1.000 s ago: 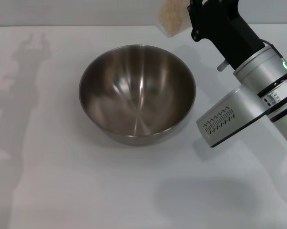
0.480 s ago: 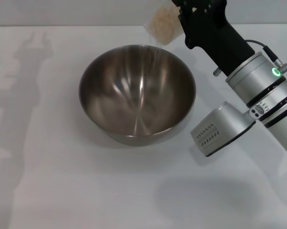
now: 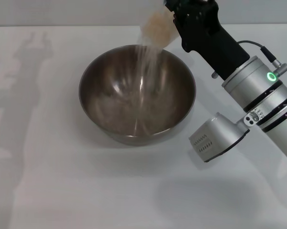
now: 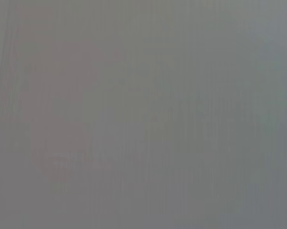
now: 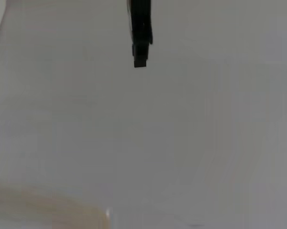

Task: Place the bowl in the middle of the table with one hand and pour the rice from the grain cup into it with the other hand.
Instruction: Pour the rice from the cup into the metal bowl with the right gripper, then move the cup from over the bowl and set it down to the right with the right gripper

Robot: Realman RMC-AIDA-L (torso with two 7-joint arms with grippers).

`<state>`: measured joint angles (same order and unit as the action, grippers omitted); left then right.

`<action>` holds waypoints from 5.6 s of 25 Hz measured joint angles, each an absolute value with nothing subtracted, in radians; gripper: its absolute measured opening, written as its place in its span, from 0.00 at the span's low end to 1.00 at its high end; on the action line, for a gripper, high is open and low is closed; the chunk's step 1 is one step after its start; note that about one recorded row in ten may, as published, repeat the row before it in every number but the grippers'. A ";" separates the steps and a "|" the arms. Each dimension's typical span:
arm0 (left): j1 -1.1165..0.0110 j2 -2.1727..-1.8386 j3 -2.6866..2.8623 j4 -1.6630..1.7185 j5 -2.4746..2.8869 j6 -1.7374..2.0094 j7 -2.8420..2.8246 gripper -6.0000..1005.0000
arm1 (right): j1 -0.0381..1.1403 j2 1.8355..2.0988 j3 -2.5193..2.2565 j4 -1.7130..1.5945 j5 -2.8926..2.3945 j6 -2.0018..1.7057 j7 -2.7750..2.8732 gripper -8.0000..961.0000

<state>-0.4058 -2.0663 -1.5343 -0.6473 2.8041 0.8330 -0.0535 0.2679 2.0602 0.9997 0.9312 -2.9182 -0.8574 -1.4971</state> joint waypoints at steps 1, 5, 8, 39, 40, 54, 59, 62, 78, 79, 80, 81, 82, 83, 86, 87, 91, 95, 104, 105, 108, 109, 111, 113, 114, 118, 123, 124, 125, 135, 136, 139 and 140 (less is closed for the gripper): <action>-0.406 -2.066 -1.534 -0.647 2.804 0.833 -0.054 0.29 | 0.268 2.060 1.000 0.931 -2.918 -0.857 -1.497 0.01; -0.400 -2.066 -1.535 -0.647 2.804 0.843 -0.057 0.29 | 0.266 2.060 0.993 0.933 -2.918 -0.867 -1.548 0.01; -0.399 -2.066 -1.536 -0.647 2.804 0.844 -0.058 0.29 | 0.266 2.059 0.984 0.931 -2.918 -0.869 -1.554 0.01; -0.399 -2.066 -1.535 -0.647 2.804 0.868 -0.058 0.29 | 0.288 2.043 0.936 0.911 -2.919 -0.883 -1.749 0.01; -0.399 -2.066 -1.536 -0.647 2.804 0.868 -0.058 0.29 | 0.288 2.043 0.935 0.911 -2.919 -0.883 -1.749 0.01; -0.399 -2.068 -1.535 -0.651 2.804 0.869 -0.058 0.29 | 0.267 2.063 0.935 0.887 -2.881 -0.911 -1.650 0.01; -0.398 -2.068 -1.535 -0.656 2.804 0.870 -0.058 0.29 | 0.265 2.076 0.902 0.883 -2.716 -0.951 -1.597 0.01; -0.397 -2.068 -1.535 -0.658 2.804 0.871 -0.058 0.29 | 0.264 2.083 0.873 0.881 -2.592 -0.990 -1.563 0.01; -0.399 -2.068 -1.530 -0.663 2.804 0.884 -0.060 0.29 | 0.274 2.086 0.702 0.945 -2.077 -1.183 -1.228 0.01; -0.399 -2.068 -1.529 -0.663 2.804 0.884 -0.060 0.29 | 0.273 2.086 0.701 0.946 -2.066 -1.183 -1.201 0.01; -0.398 -2.068 -1.529 -0.663 2.804 0.884 -0.060 0.29 | 0.272 2.086 0.701 0.944 -2.040 -1.183 -1.152 0.01; -0.398 -2.068 -1.529 -0.663 2.804 0.884 -0.060 0.29 | 0.272 2.086 0.701 0.944 -2.040 -1.183 -1.152 0.01; -0.397 -2.068 -1.529 -0.663 2.804 0.884 -0.060 0.29 | 0.272 2.087 0.701 0.943 -2.020 -1.183 -1.130 0.01; -0.397 -2.068 -1.529 -0.663 2.804 0.884 -0.060 0.29 | 0.273 2.087 0.701 0.941 -1.990 -1.183 -1.106 0.01; -0.396 -2.068 -1.528 -0.662 2.804 0.884 -0.060 0.29 | 0.283 2.086 0.705 0.928 -1.896 -1.173 -1.050 0.01; -0.396 -2.068 -1.528 -0.662 2.804 0.884 -0.060 0.29 | 0.289 2.086 0.707 0.919 -1.860 -1.171 -1.036 0.01; -0.396 -2.068 -1.528 -0.662 2.804 0.884 -0.060 0.29 | 0.303 2.085 0.701 0.904 -1.729 -1.167 -1.007 0.01; -0.396 -2.068 -1.530 -0.661 2.804 0.885 -0.060 0.29 | 0.292 2.087 0.696 0.908 -1.701 -1.152 -0.930 0.01; -0.396 -2.068 -1.529 -0.662 2.806 0.885 -0.060 0.29 | 0.310 2.088 0.686 0.890 -1.647 -1.130 -0.872 0.01; -0.396 -2.068 -1.528 -0.662 2.806 0.885 -0.060 0.29 | 0.316 2.088 0.677 0.874 -1.632 -1.130 -0.857 0.01; -0.394 -2.068 -1.527 -0.663 2.808 0.885 -0.060 0.29 | 0.318 2.088 0.664 0.862 -1.629 -1.129 -0.817 0.01; -0.394 -2.068 -1.528 -0.663 2.809 0.885 -0.060 0.29 | 0.318 2.087 0.657 0.859 -1.629 -1.129 -0.793 0.01; -0.394 -2.068 -1.527 -0.663 2.811 0.885 -0.060 0.29 | 0.315 2.086 0.650 0.857 -1.628 -1.129 -0.759 0.01; -0.394 -2.068 -1.525 -0.663 2.812 0.883 -0.060 0.29 | 0.313 2.087 0.647 0.853 -1.628 -1.124 -0.748 0.01; -0.394 -2.068 -1.525 -0.663 2.812 0.881 -0.060 0.29 | 0.313 2.088 0.646 0.848 -1.626 -1.118 -0.744 0.01; -0.394 -2.068 -1.522 -0.658 2.812 0.876 -0.059 0.29 | 0.323 2.089 0.646 0.798 -1.619 -1.074 -0.666 0.01; -0.389 -2.067 -1.513 -0.662 2.812 0.876 -0.058 0.29 | 0.322 2.089 0.645 0.768 -1.618 -1.069 -0.640 0.02; -0.388 -2.067 -1.512 -0.663 2.812 0.878 -0.058 0.29 | 0.320 2.090 0.645 0.766 -1.618 -1.068 -0.635 0.02; -0.388 -2.066 -1.512 -0.665 2.812 0.882 -0.057 0.29 | 0.315 2.091 0.643 0.766 -1.618 -1.068 -0.615 0.02; -0.381 -2.065 -1.500 -0.689 2.814 0.883 -0.052 0.29 | 0.318 2.091 0.636 0.716 -1.618 -1.043 -0.471 0.02; -0.381 -2.065 -1.500 -0.689 2.814 0.883 -0.052 0.29 | 0.318 2.091 0.636 0.716 -1.618 -1.043 -0.471 0.02; -0.380 -2.065 -1.500 -0.690 2.815 0.883 -0.051 0.29 | 0.321 2.091 0.638 0.704 -1.618 -1.031 -0.448 0.02; -0.378 -2.065 -1.500 -0.690 2.815 0.884 -0.051 0.29 | 0.325 2.091 0.639 0.701 -1.599 -1.029 -0.447 0.03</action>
